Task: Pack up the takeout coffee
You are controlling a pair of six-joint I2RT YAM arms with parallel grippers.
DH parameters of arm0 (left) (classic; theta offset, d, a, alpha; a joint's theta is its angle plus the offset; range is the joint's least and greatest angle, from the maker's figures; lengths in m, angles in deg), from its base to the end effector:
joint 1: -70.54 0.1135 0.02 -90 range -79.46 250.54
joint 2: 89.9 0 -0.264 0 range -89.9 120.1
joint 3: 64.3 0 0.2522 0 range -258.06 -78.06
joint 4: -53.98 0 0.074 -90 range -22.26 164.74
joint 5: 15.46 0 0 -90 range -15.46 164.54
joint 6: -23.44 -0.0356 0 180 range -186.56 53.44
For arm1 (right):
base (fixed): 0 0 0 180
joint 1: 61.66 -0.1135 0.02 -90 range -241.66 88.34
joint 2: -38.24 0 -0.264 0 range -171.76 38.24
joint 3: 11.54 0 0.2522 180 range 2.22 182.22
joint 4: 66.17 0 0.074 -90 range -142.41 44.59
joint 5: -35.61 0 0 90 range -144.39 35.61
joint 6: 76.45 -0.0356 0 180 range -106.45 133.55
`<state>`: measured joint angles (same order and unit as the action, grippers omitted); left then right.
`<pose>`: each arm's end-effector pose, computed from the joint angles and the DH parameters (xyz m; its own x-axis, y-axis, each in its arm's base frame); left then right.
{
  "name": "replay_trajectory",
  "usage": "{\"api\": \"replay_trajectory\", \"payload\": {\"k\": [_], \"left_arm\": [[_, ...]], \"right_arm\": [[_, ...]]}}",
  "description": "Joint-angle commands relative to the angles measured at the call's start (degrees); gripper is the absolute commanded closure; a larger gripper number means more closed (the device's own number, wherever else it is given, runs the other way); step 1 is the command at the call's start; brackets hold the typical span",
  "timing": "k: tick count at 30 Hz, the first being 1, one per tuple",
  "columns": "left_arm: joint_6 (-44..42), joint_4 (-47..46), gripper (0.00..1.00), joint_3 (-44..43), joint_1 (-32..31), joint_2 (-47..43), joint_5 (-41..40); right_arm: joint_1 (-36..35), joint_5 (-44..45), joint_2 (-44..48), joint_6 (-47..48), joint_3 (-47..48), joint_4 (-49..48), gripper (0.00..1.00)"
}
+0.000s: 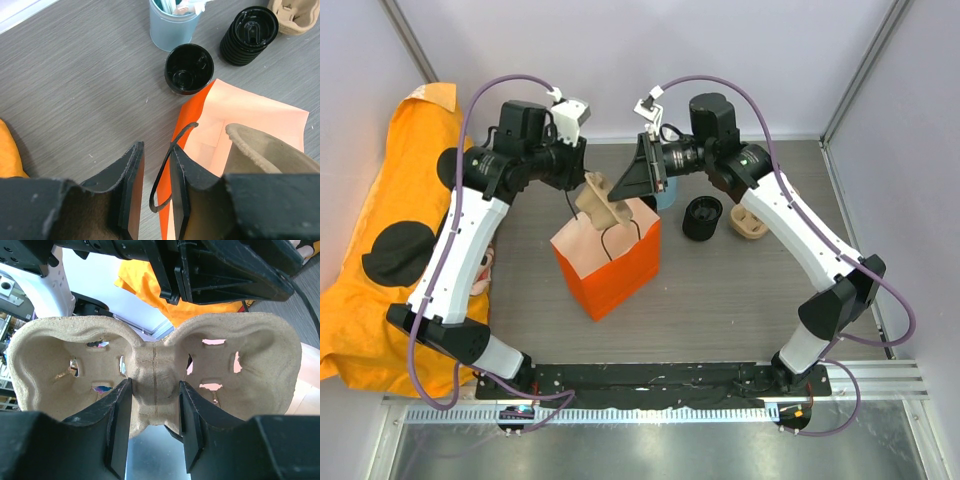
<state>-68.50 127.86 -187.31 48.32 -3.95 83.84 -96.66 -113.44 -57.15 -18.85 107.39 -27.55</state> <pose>0.2663 -0.1150 0.4634 -0.5378 0.2558 -0.8033 0.5115 0.8565 -0.0697 0.2816 0.2344 0.4530 -0.7015 -0.1548 -0.6957 -0.7076 0.0346 0.7058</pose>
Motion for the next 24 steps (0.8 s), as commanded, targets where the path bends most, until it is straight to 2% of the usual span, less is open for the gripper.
{"api": "replay_trajectory", "payload": {"k": [1,8,24], "left_arm": [[1.5,-3.0,0.69,0.2,0.8,-2.0,-1.5],[3.0,-3.5,0.69,0.3,1.3,-2.0,-2.4],[3.7,-3.8,0.70,0.4,1.9,-2.1,-2.3]], "right_arm": [[0.4,0.9,-0.3,-2.7,1.2,-2.7,0.71],[0.4,2.6,-1.5,-7.0,-3.3,-6.1,0.71],[1.3,0.7,-3.5,-16.6,-5.2,-13.5,0.71]]}}
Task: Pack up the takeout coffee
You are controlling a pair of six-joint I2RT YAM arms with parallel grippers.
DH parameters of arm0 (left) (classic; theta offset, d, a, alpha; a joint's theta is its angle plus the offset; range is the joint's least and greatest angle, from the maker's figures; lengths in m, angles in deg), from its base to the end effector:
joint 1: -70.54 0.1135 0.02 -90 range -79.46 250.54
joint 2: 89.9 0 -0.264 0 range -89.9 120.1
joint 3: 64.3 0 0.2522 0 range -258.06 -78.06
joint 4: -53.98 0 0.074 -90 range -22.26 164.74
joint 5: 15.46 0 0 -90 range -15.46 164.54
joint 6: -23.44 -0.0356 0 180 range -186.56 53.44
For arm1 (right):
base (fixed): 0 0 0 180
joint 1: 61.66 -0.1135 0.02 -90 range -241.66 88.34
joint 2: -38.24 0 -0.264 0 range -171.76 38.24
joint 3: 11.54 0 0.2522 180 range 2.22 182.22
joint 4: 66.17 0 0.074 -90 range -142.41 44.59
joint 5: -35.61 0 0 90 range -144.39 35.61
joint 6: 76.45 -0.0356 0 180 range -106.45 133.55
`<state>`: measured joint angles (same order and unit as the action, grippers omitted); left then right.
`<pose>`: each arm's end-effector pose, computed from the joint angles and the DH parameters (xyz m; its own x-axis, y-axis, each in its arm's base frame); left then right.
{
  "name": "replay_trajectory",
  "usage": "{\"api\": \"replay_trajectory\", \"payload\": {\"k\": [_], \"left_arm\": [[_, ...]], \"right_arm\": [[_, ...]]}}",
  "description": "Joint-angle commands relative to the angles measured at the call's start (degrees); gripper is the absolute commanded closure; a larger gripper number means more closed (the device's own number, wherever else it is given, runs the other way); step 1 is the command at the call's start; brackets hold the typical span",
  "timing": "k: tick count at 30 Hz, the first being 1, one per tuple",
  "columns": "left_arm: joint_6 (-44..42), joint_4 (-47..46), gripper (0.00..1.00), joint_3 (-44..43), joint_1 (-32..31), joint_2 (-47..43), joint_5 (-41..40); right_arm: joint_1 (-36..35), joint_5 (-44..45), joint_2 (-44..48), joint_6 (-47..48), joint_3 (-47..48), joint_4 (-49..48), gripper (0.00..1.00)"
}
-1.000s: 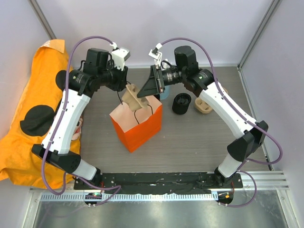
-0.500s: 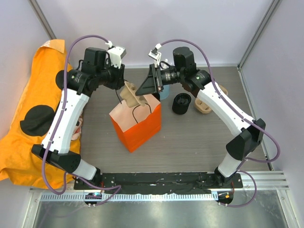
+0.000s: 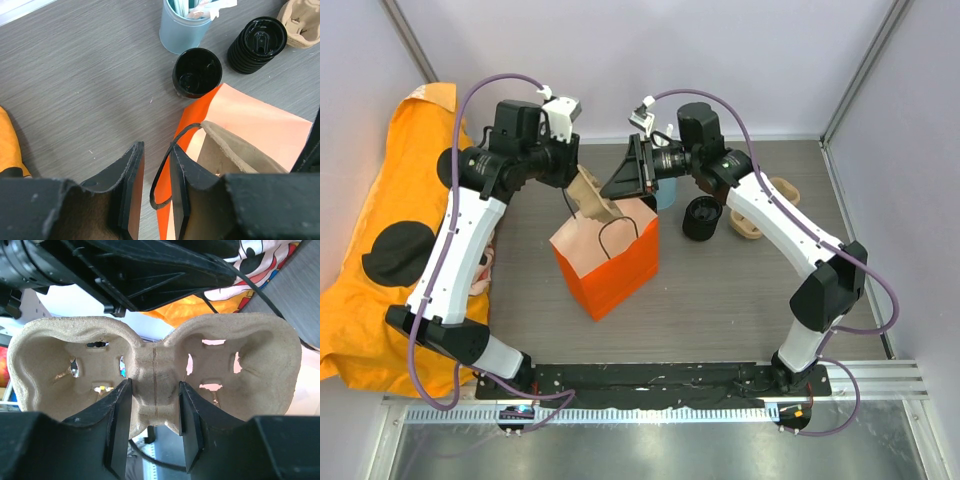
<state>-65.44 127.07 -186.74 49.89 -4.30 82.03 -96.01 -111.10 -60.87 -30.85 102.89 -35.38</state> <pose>0.2695 -0.1065 0.4633 -0.5620 0.1911 -0.8048 0.4371 0.8946 -0.0928 0.3095 0.2476 0.4159 -0.8394 -0.1085 -0.5326 -0.5424 0.1043 0.8336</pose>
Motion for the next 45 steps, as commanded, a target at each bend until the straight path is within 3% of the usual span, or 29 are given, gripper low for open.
{"api": "replay_trajectory", "payload": {"k": [1,13,18,22,35,45], "left_arm": [[0.7,-3.1,0.69,-0.2,0.4,-1.8,-0.5],[1.2,-3.3,0.70,-0.1,0.4,-1.8,-2.9],[1.2,-3.6,0.70,0.0,0.3,-1.8,-4.3],[1.2,-3.8,0.70,0.1,0.4,-2.0,-5.3],[1.2,-3.8,0.70,0.1,0.4,-2.5,-5.5],[1.0,-2.6,0.68,0.1,0.4,-3.5,1.4]], "right_arm": [[0.9,-1.7,0.1,-5.4,-0.8,-6.0,0.71],[1.0,-1.9,0.8,-6.5,-3.7,-7.3,0.71],[1.1,0.2,1.5,-1.3,-2.9,-2.2,0.72],[1.1,4.8,1.8,4.4,-1.3,5.1,0.72],[0.0,15.7,2.7,15.8,1.6,15.6,0.72],[-3.3,27.0,1.6,23.0,4.1,21.9,0.73]]}}
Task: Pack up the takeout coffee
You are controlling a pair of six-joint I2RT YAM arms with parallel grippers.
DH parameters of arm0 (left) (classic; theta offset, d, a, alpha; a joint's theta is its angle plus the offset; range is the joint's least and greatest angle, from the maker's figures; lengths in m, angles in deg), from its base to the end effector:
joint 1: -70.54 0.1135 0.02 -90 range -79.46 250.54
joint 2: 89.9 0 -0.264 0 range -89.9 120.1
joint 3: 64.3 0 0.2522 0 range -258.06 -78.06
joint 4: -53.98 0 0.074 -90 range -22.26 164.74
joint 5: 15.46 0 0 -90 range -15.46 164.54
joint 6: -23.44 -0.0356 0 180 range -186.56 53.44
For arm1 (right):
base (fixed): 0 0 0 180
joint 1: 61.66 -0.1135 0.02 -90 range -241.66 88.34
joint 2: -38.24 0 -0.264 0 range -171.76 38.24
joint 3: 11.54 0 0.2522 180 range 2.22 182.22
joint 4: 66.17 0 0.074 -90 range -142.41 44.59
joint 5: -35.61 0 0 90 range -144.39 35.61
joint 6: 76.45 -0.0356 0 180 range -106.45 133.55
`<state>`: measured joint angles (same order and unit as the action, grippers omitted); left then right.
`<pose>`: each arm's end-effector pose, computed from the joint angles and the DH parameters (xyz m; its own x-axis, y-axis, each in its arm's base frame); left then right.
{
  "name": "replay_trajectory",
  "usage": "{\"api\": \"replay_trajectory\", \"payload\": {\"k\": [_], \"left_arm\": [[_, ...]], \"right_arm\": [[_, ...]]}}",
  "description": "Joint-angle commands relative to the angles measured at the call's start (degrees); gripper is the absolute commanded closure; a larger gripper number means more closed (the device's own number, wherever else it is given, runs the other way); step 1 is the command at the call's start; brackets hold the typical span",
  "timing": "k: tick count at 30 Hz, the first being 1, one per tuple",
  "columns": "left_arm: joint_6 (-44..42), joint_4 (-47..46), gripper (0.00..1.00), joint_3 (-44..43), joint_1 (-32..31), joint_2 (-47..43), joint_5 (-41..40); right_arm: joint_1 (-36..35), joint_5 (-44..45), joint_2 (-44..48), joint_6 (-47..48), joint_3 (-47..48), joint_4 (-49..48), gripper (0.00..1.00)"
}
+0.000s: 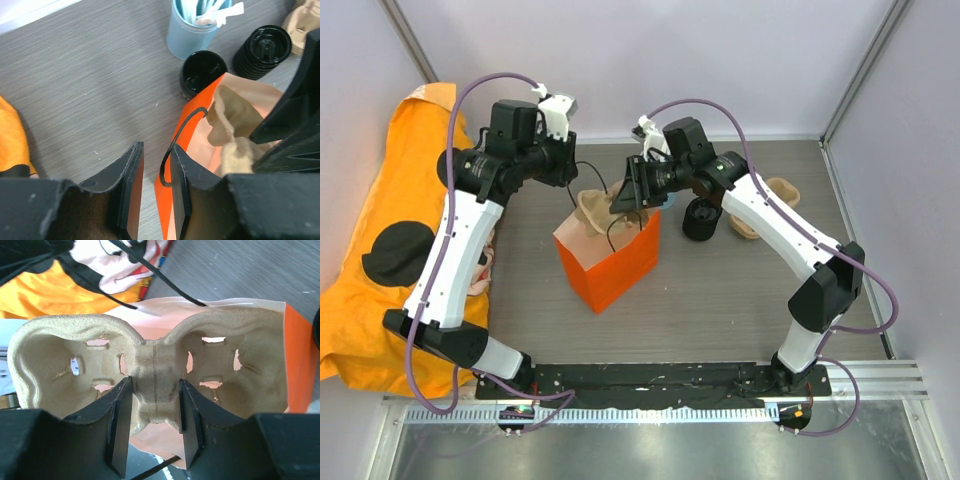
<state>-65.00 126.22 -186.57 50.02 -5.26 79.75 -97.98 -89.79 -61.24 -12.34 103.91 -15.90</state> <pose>0.2659 -0.1030 0.4682 -0.5432 0.1743 -0.8213 0.4044 0.9116 -0.0740 0.3029 0.2482 0.3852 -0.7876 -0.1373 -0.6006 -0.5830 0.4816 0.6544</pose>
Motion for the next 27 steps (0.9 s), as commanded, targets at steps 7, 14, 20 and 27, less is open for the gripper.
{"api": "replay_trajectory", "payload": {"k": [7,14,20,27], "left_arm": [[0.4,-1.3,0.68,0.3,0.3,-3.1,7.0],[0.3,-1.5,0.68,2.2,0.3,-3.7,6.7],[0.1,-1.5,0.68,2.7,0.3,-4.1,5.6],[0.5,-2.5,0.70,4.0,0.3,-4.0,5.2]], "right_arm": [[-4.5,14.4,0.9,8.0,3.9,4.4,0.73],[-7.6,19.6,-0.6,10.7,5.3,5.8,0.73],[-10.6,26.2,-1.2,14.1,5.3,7.6,0.73],[-12.6,30.9,-1.1,16.7,4.5,8.2,0.73]]}}
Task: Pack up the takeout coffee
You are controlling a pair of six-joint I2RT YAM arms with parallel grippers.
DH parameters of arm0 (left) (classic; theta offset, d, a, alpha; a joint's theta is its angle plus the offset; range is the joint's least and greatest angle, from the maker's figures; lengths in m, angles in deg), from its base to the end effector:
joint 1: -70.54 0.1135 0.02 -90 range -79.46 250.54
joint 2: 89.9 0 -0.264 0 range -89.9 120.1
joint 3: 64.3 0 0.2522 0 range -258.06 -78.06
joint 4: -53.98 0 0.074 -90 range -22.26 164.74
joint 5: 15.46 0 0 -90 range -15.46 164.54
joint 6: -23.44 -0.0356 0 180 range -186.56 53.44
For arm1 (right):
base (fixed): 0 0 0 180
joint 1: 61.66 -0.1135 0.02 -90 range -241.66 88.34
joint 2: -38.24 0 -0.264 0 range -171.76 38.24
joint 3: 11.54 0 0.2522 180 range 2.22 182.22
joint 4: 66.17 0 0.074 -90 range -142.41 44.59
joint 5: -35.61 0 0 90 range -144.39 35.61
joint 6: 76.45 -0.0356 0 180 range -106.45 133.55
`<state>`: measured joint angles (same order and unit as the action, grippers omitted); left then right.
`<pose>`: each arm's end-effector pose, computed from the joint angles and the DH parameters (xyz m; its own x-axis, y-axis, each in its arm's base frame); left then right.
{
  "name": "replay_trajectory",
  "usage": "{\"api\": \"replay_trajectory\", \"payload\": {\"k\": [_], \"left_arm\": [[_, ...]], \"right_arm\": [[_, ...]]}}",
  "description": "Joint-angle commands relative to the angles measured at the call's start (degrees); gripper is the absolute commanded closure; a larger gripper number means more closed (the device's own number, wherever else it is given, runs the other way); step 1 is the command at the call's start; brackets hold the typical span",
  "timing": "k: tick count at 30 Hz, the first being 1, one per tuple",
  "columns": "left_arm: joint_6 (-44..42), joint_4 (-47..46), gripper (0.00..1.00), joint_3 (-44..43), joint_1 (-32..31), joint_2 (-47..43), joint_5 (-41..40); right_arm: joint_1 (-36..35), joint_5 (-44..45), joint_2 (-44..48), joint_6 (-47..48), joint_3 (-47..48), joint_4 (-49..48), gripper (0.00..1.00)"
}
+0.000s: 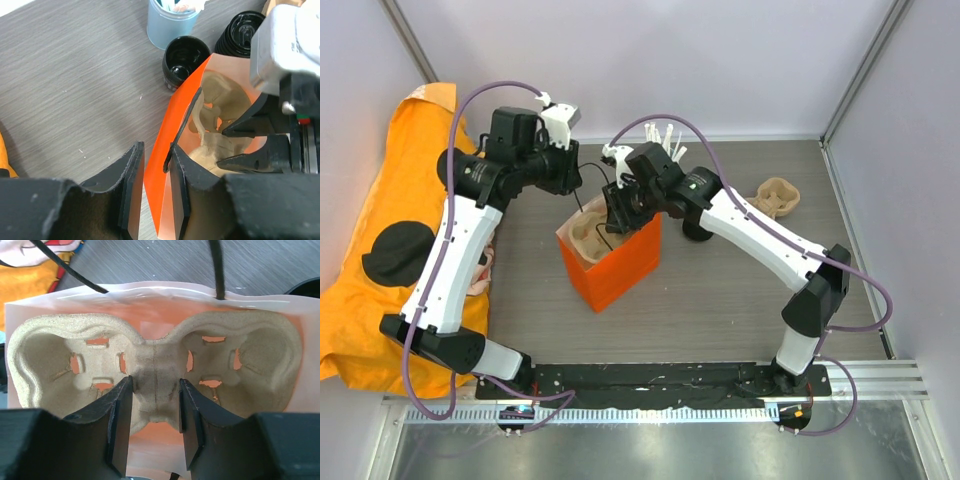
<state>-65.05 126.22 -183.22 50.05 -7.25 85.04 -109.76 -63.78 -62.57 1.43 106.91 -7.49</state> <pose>0.2579 -0.1033 0.4605 -0.5627 0.1826 -0.8062 0.4677 0.8745 -0.1283 0.2576 0.2958 0.3776 -0.6002 -0.3587 -0.7149 -0.7063 0.6573 0.2631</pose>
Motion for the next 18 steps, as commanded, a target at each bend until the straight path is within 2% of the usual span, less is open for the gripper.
{"api": "replay_trajectory", "payload": {"k": [1,5,18], "left_arm": [[0.5,-2.5,0.70,1.0,0.3,-2.0,0.1],[0.6,-2.7,0.74,1.2,0.3,-2.1,0.7],[0.7,-3.5,0.75,1.3,0.3,-1.7,3.6]], "right_arm": [[-0.9,5.1,0.3,3.1,1.5,-0.2,0.73],[-0.9,6.3,0.1,3.9,1.9,-0.2,0.73],[-1.2,7.0,-0.7,5.8,1.8,-0.2,0.73]]}}
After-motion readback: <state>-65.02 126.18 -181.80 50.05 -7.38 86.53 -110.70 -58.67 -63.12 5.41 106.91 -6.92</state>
